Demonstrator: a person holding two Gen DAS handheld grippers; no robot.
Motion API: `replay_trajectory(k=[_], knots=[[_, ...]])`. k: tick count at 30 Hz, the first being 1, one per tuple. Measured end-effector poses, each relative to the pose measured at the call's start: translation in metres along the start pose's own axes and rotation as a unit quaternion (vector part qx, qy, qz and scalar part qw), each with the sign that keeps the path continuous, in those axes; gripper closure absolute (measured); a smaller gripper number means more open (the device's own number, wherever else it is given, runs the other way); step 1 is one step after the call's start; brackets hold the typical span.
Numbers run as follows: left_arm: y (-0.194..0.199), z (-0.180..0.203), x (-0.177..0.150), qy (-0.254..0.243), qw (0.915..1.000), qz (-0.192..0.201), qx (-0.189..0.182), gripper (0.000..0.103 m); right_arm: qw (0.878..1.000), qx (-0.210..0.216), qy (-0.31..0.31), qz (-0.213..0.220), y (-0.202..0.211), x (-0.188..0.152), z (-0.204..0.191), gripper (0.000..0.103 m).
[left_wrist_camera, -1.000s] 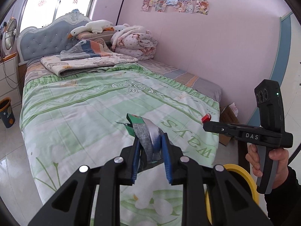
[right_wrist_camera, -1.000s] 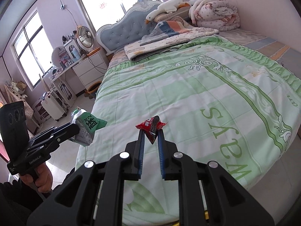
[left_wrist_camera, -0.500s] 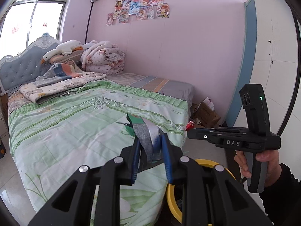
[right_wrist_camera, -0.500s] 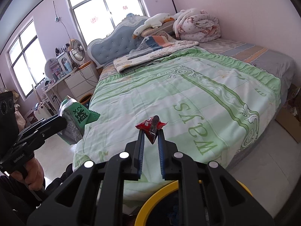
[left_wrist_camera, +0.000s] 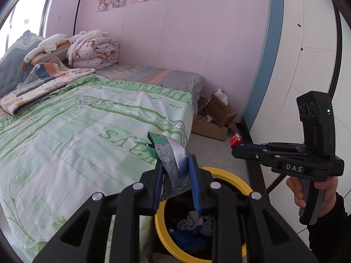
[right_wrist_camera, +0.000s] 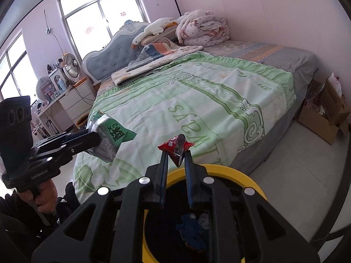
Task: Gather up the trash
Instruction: 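Carry the silver wrapper and red candy wrapper over the bin with both tools, then open both tools to drop the wrappers into the bin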
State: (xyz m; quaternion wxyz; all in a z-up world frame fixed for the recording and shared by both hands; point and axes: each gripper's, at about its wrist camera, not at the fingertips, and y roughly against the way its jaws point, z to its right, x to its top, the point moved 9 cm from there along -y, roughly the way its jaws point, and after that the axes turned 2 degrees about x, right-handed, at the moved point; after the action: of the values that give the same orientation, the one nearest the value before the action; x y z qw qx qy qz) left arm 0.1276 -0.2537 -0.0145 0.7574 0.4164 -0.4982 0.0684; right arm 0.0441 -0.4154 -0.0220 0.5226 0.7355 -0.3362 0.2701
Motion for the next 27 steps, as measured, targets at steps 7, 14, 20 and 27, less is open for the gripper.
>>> replay_trajectory(k=[7,14,20,27], knots=[[-0.043,0.016,-0.022,0.001,0.9985,-0.050,-0.021,0.081,1.000,-0.012,-0.018,-0.009,0.007,-0.024,0.024,0.088],[-0.073,0.030,-0.054,-0.015,0.9941,-0.104,-0.026,0.081,0.999,-0.016,-0.030,-0.041,-0.005,-0.045,0.040,0.088],[-0.088,0.030,-0.076,-0.009,0.9891,-0.143,-0.034,0.080,0.996,-0.018,-0.056,-0.062,-0.019,-0.057,0.053,0.088],[-0.089,0.030,-0.085,-0.009,0.9872,-0.155,-0.037,0.070,0.996,-0.021,-0.061,-0.069,-0.025,-0.060,0.055,0.081]])
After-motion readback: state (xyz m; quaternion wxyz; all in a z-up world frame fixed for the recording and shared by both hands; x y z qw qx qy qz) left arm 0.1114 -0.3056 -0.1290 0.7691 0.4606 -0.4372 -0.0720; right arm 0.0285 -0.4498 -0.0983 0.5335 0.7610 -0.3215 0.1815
